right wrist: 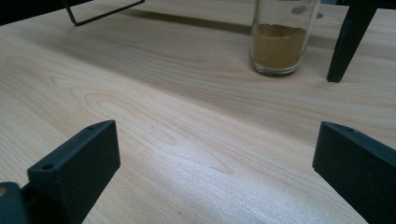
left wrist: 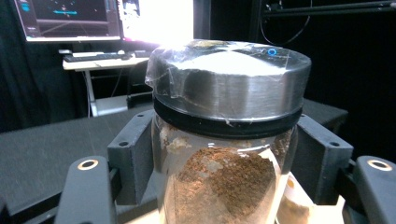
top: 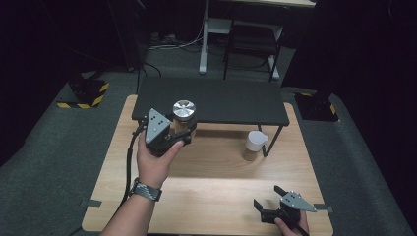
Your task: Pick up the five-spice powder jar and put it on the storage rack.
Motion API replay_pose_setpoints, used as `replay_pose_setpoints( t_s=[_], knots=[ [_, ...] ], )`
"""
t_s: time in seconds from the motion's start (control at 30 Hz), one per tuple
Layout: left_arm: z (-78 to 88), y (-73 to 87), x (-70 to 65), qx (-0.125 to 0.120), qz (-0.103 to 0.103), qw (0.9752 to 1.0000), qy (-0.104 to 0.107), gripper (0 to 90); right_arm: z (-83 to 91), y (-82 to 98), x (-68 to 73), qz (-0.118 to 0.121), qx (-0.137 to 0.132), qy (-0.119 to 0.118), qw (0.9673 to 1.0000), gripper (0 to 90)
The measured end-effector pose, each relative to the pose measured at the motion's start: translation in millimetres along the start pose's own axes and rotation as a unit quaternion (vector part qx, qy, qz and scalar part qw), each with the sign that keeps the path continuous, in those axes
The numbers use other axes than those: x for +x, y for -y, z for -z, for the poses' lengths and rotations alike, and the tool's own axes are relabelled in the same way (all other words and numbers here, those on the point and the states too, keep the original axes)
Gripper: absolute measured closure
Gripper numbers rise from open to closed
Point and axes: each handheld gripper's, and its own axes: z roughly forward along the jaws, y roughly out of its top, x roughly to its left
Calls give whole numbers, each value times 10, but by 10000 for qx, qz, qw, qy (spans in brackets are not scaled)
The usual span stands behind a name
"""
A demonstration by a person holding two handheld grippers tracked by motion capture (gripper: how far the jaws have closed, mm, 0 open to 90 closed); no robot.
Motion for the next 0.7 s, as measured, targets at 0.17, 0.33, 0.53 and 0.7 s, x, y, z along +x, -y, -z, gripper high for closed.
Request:
replay_pose_setpoints(
  t_s=[0.17,0.33,0.53,0.7],
  knots=[
    [-119,-49,16,-44,31,9999,-105,313,0,1,-3,2,-4,-8,10000,4],
    [-258,-75,11,-6,-9,9997,-228,313,-3,1,0,42,-10,-26,10000,3],
    [-448,-87,34,8,26,9994,-336,313,2,10,-2,64,-33,-35,10000,3],
    [-619,-59,56,9,177,9992,-365,313,4,14,9,80,-46,-26,10000,3]
  ],
)
